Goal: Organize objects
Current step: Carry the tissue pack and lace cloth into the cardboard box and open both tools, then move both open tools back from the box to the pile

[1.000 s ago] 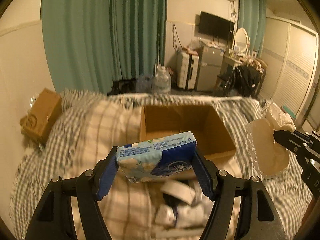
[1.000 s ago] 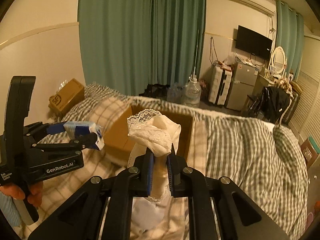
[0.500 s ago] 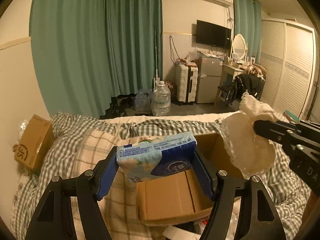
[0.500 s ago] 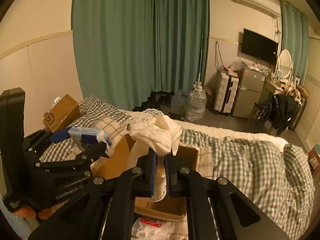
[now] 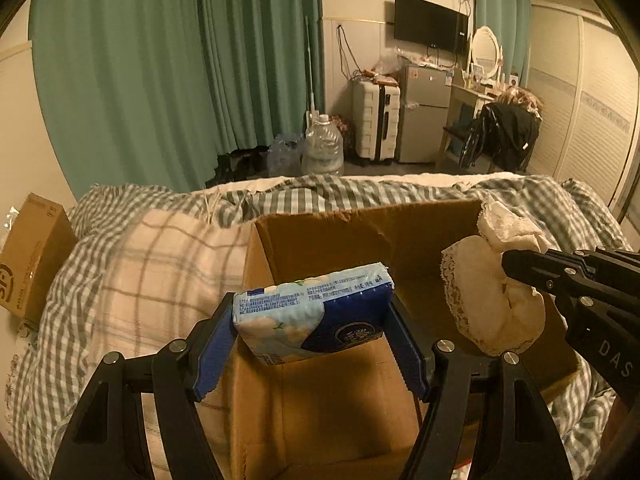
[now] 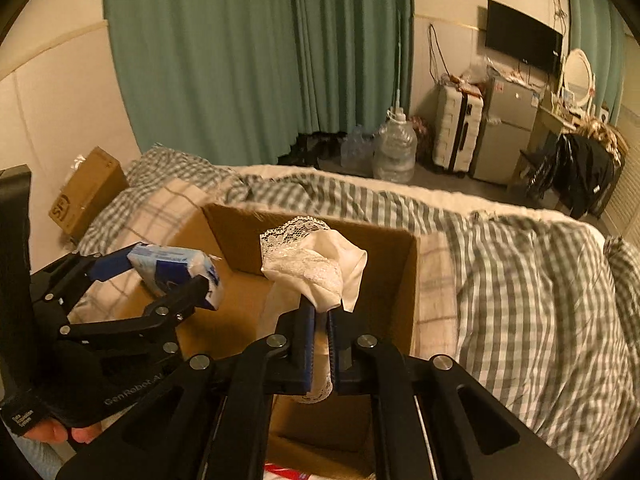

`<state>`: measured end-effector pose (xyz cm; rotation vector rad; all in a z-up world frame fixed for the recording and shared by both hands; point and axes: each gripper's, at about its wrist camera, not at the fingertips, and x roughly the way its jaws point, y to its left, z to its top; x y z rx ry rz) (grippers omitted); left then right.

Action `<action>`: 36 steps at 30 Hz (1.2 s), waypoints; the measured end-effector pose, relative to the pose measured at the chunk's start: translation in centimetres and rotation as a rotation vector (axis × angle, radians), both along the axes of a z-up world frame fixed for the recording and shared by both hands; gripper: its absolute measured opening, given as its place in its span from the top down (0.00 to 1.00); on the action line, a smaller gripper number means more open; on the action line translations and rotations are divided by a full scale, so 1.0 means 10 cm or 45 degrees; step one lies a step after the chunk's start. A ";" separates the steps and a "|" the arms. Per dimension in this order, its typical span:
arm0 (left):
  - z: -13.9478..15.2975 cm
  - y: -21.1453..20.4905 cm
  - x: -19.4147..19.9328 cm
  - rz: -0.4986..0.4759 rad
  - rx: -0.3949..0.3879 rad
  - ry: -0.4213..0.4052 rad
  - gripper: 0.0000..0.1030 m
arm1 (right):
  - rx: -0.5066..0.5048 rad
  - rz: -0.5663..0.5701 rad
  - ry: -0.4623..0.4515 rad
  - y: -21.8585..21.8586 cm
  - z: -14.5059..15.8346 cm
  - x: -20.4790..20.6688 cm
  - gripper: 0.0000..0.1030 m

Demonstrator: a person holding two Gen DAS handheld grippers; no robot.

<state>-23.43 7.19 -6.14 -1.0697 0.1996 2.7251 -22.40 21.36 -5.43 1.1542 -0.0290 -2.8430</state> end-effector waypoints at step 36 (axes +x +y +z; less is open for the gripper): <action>1.37 -0.78 1.94 0.152 0.128 0.268 0.00 | 0.109 -0.120 0.305 -0.33 1.46 2.24 0.12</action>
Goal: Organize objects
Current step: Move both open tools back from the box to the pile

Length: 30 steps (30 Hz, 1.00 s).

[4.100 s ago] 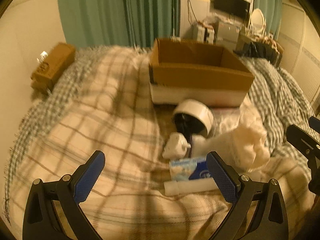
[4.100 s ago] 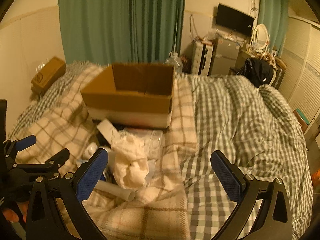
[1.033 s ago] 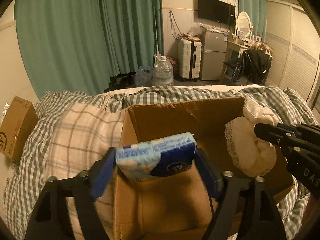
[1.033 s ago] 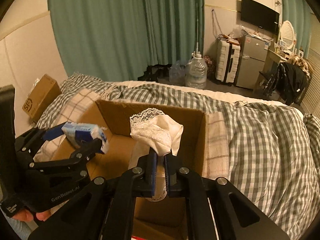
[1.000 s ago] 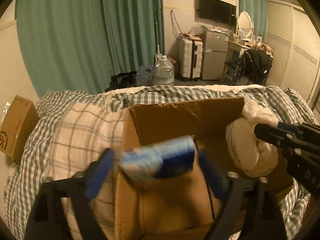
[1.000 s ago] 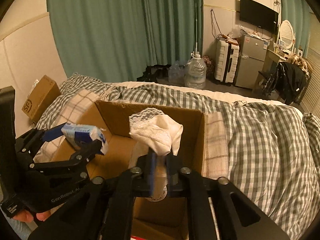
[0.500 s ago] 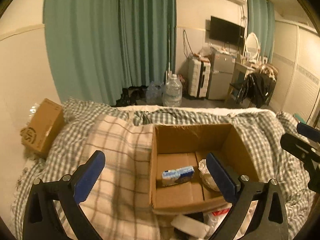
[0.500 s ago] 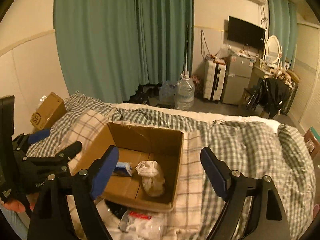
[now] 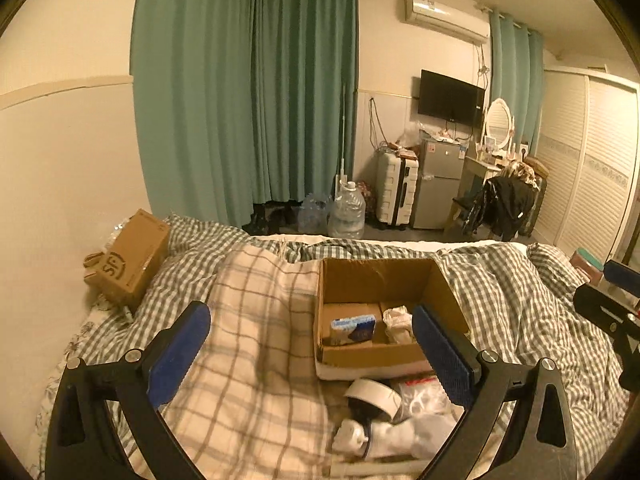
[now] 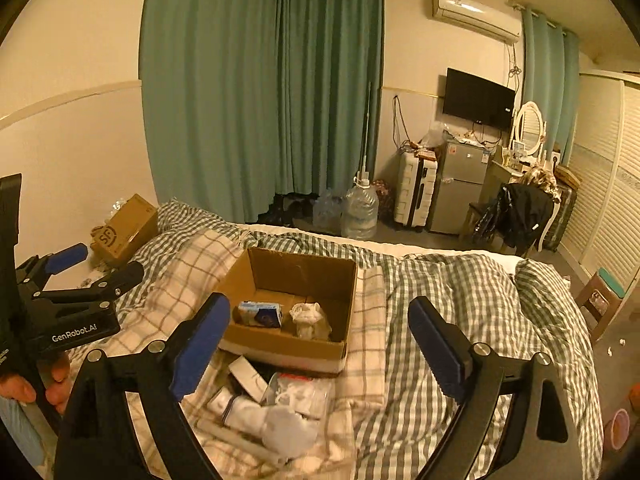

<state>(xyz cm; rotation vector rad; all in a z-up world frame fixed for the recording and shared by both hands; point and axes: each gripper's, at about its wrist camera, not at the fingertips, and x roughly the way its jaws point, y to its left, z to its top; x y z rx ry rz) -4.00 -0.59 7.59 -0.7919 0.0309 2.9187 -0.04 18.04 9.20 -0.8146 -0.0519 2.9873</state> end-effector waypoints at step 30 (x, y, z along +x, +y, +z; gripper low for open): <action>-1.89 0.21 -0.12 -0.047 -0.126 -0.468 0.00 | -0.029 -0.042 -0.404 0.08 -1.74 -0.30 0.12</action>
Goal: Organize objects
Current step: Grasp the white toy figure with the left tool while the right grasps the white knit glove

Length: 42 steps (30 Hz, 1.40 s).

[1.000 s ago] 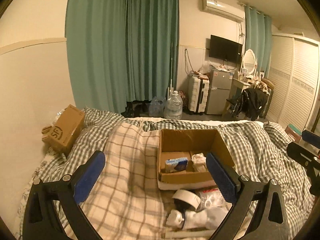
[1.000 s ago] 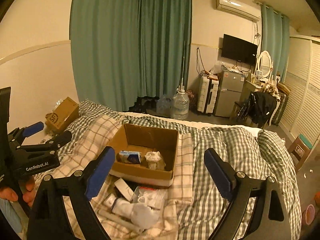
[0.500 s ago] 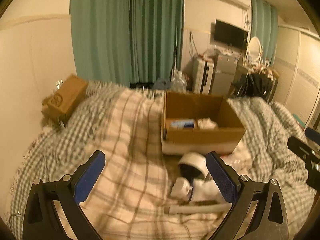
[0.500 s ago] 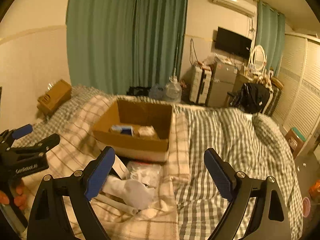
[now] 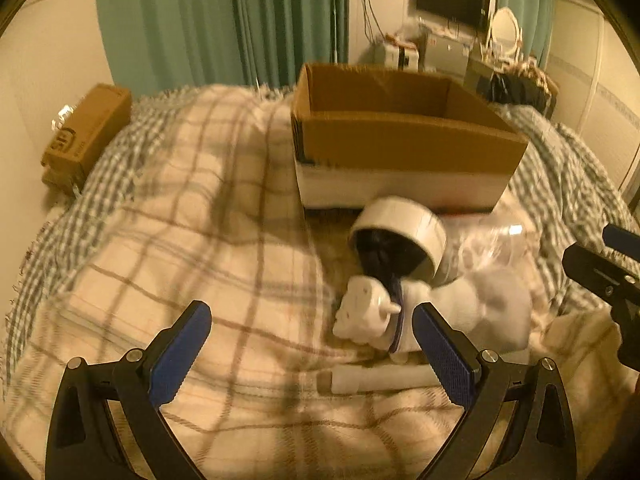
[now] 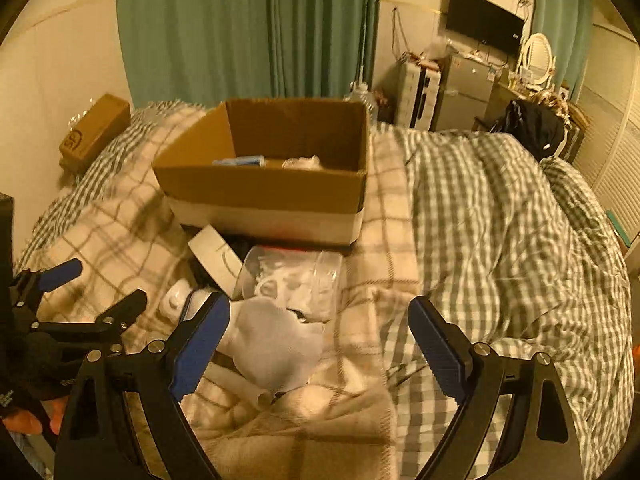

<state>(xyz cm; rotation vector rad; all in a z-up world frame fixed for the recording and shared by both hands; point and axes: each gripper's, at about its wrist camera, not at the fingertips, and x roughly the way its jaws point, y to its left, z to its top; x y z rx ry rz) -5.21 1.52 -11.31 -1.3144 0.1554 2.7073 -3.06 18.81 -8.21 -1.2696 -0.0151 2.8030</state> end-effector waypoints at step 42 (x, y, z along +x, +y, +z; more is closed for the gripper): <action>-0.10 -0.14 -0.10 -0.096 0.207 -0.137 0.58 | -0.027 0.157 -0.282 -0.27 -0.53 -0.35 0.12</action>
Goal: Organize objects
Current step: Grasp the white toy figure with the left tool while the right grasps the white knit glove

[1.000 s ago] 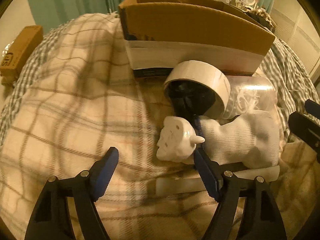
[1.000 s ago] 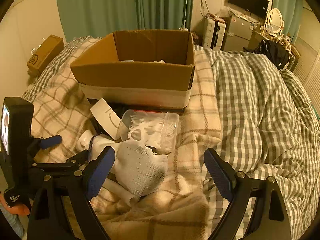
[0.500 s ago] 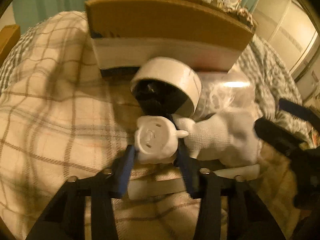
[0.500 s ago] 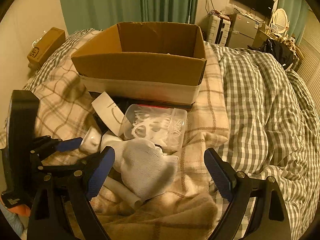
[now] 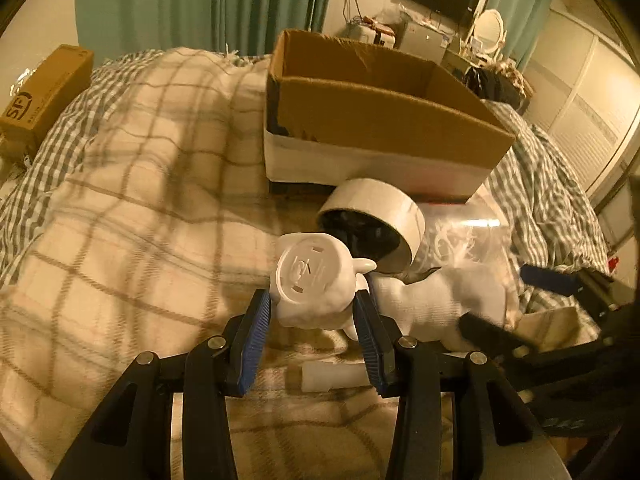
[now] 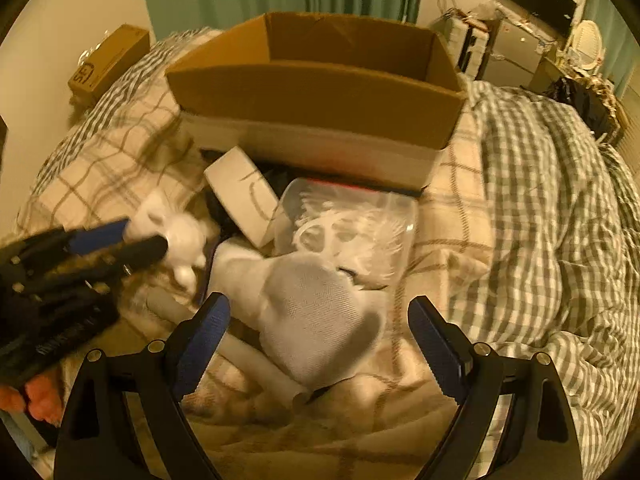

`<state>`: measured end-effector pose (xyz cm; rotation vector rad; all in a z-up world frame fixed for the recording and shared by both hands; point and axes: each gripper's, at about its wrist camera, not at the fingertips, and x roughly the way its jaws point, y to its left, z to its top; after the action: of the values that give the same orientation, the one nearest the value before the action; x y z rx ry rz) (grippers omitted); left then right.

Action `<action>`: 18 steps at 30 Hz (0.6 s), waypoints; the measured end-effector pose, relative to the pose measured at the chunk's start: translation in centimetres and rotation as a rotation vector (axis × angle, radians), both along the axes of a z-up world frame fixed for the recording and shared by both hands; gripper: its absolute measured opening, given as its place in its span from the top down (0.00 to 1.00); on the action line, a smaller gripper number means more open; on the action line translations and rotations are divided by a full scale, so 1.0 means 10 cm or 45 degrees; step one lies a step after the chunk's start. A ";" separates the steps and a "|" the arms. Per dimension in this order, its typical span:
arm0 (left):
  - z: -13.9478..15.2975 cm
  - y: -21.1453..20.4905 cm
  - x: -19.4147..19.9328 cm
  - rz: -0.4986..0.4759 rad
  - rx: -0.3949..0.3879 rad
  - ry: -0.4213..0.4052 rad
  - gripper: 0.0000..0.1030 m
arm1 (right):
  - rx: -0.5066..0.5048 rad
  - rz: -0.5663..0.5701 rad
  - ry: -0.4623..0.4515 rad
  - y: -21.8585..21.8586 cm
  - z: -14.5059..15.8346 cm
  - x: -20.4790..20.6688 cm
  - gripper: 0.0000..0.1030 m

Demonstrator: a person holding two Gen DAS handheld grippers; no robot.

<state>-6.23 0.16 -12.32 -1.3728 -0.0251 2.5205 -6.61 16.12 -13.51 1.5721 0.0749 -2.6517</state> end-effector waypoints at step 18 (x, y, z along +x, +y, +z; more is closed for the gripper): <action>0.51 -0.03 0.26 0.020 -0.016 0.144 0.58 | 0.114 0.000 -0.017 -0.10 -0.07 0.02 0.60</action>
<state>-3.64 -0.18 -7.24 -1.2376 0.0027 2.6110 -6.38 15.13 -14.23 1.6148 0.1953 -2.6730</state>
